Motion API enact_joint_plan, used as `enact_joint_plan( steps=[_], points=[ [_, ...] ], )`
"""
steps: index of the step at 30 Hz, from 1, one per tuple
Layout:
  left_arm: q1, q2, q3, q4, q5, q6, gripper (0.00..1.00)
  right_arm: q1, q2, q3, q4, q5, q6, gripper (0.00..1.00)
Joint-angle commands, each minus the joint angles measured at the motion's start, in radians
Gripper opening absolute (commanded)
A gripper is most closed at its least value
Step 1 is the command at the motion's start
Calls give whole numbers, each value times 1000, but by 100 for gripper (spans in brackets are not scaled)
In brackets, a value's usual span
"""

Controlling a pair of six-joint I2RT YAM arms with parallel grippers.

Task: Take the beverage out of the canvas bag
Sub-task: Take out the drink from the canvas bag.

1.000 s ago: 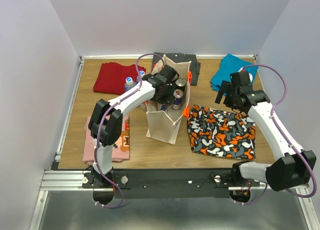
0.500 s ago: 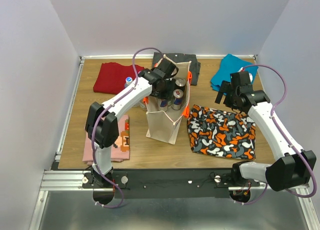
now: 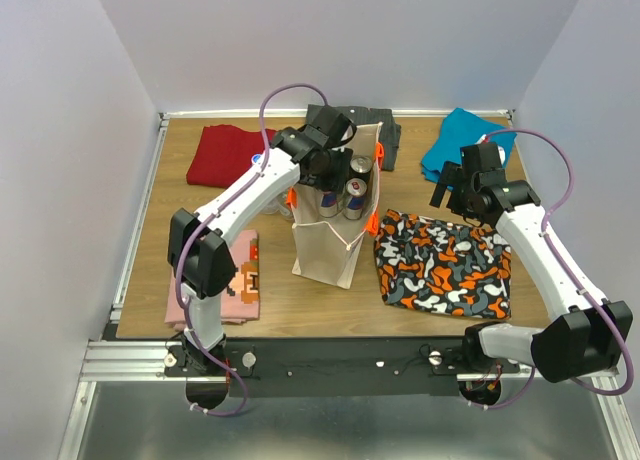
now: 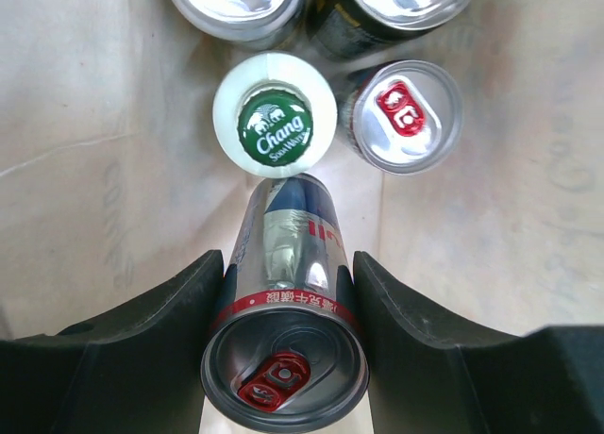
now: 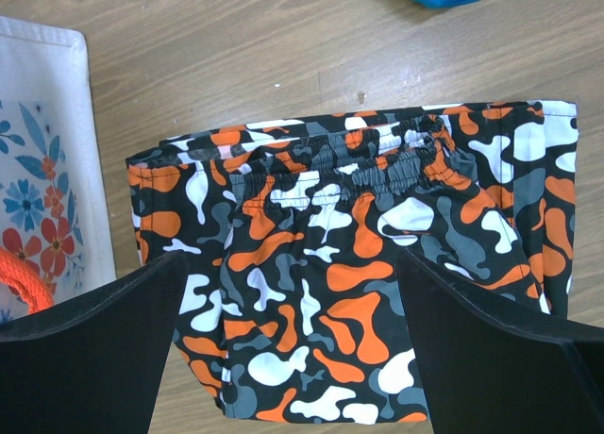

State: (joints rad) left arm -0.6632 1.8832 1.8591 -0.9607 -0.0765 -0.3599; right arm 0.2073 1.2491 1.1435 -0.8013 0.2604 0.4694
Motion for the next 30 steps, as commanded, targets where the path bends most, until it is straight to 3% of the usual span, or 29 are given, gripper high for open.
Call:
enact_joint_plan(
  steps=[1,13,30],
  points=[
    [-4,-50,81,-26,43,24,0,-8,-22,21,11,7,-14,100],
    [-6,-71,141,-79,119,68,0,-8,-53,15,1,-6,-8,100],
    [-4,-64,377,-197,331,159,0,-8,-51,13,8,-53,-3,100]
  ],
)
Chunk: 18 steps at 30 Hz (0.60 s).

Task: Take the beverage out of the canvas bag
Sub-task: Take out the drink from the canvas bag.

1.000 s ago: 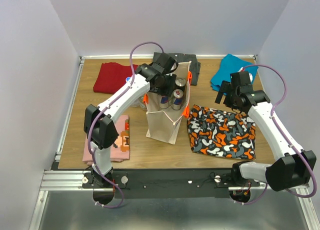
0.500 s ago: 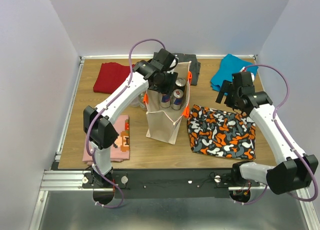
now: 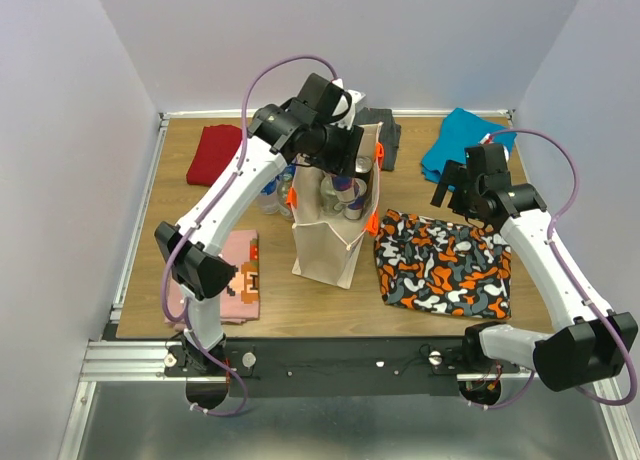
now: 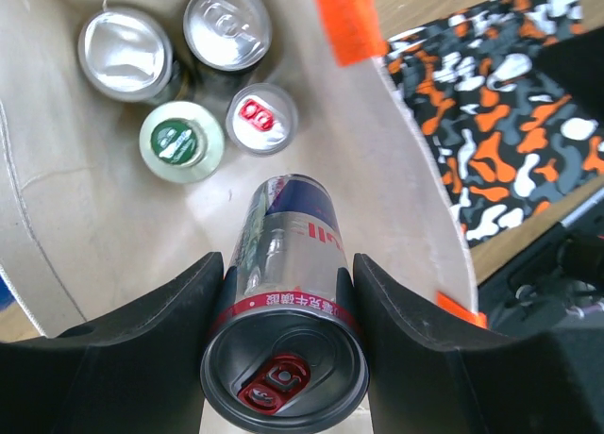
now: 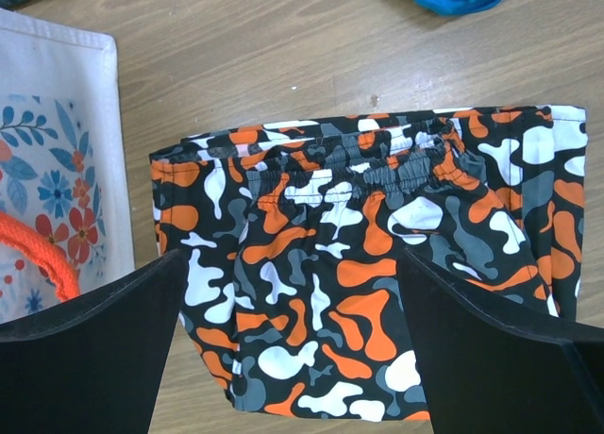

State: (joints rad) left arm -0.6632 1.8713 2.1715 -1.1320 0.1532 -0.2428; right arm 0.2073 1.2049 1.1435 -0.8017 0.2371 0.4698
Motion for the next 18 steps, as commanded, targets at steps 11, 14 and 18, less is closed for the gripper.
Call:
enact_joint_plan(
  steps=[11,14,18],
  points=[
    [-1,-100,96,-11,62,33,0,-8,2,13,15,-50,1,100],
    [-1,-109,125,-5,42,33,0,-8,1,9,18,-51,1,100],
    [-1,-116,151,0,20,22,0,-8,-2,4,21,-59,4,100]
  ],
)
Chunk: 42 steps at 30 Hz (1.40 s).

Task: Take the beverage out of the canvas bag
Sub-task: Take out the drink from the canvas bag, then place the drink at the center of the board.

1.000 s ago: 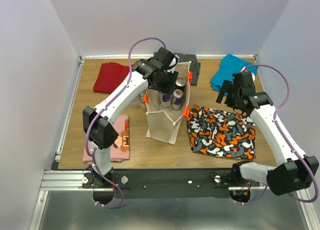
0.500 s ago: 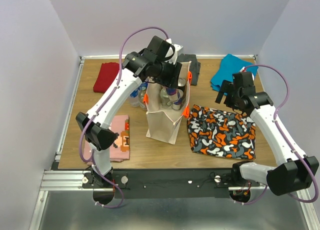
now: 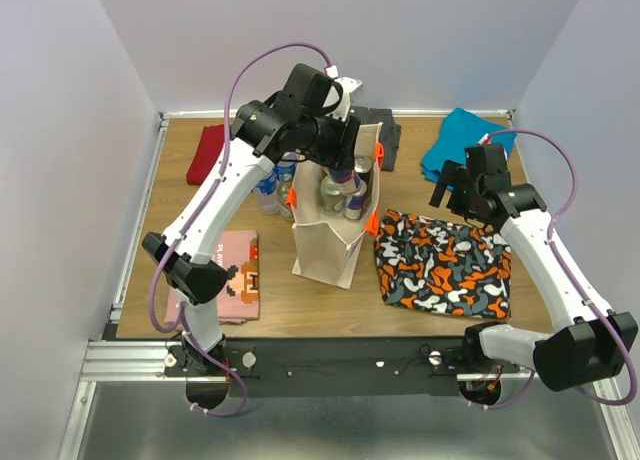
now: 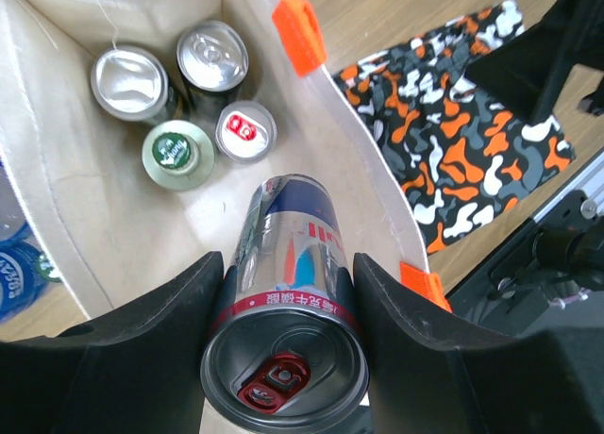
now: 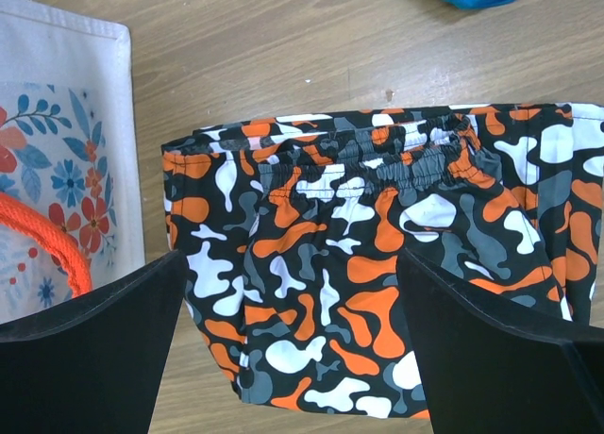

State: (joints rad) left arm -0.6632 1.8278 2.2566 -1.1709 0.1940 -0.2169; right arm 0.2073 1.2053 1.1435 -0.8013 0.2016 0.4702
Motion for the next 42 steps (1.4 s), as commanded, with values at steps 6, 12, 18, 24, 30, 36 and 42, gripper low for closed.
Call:
enact_joint_plan(
  steps=[6,12,18,24,30,36,42],
  points=[
    [2,-122,55,86,-94,-18,0,-8,2,7,25,-33,2,100],
    [13,-160,54,119,-143,-36,0,-9,7,5,30,-44,2,100],
    [30,-191,52,140,-185,-38,0,-9,5,1,31,-47,4,100],
    [48,-237,38,174,-280,-44,0,-9,4,-4,34,-47,4,100],
    [62,-323,-49,232,-405,-56,0,-8,10,-8,42,-51,5,100],
    [88,-387,-118,255,-525,-68,0,-8,11,-11,45,-57,4,100],
    [140,-409,-175,186,-587,-130,0,-8,14,-11,47,-62,4,100]
  ],
)
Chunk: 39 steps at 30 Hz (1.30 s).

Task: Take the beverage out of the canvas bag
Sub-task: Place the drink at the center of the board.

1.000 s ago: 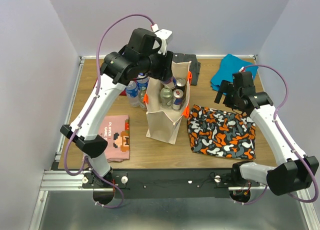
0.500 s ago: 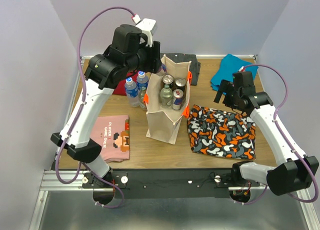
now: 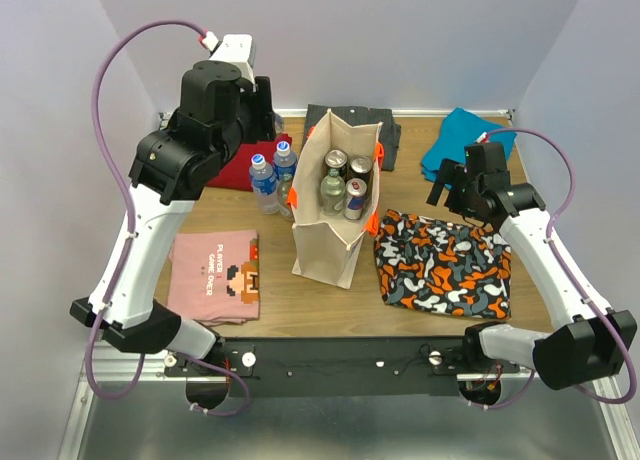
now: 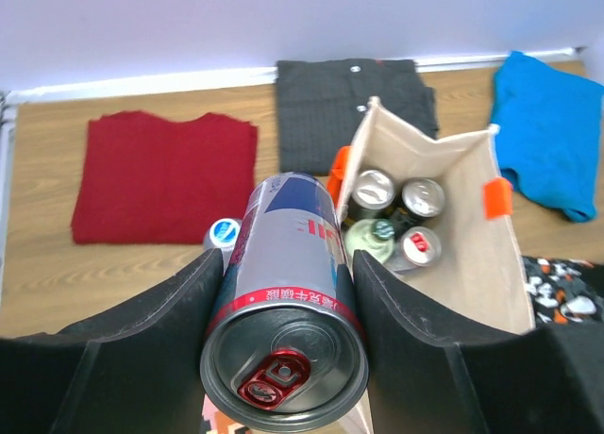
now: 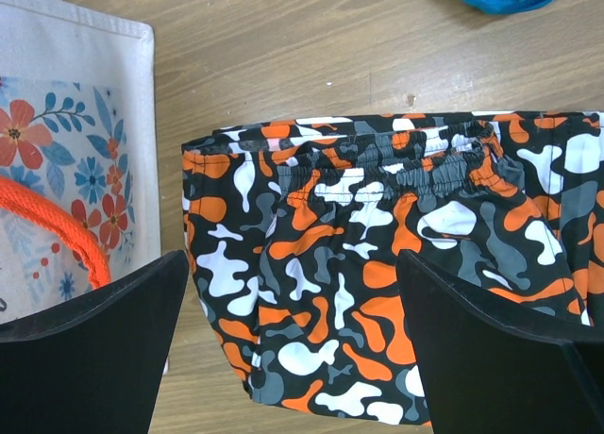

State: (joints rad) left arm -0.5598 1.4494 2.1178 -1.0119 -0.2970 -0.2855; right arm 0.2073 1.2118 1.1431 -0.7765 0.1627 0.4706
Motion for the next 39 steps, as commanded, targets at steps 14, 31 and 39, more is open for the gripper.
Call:
enact_joint_plan(
  steps=[14,31,39],
  points=[
    [98,-37,-220,-102,-64,-208,0,-8,6,-17,20,-31,3,100],
    [109,-37,-573,33,36,-282,0,-8,14,-22,16,-25,0,100],
    [112,-6,-664,145,16,-270,0,-8,15,-23,13,-20,-3,100]
  ],
)
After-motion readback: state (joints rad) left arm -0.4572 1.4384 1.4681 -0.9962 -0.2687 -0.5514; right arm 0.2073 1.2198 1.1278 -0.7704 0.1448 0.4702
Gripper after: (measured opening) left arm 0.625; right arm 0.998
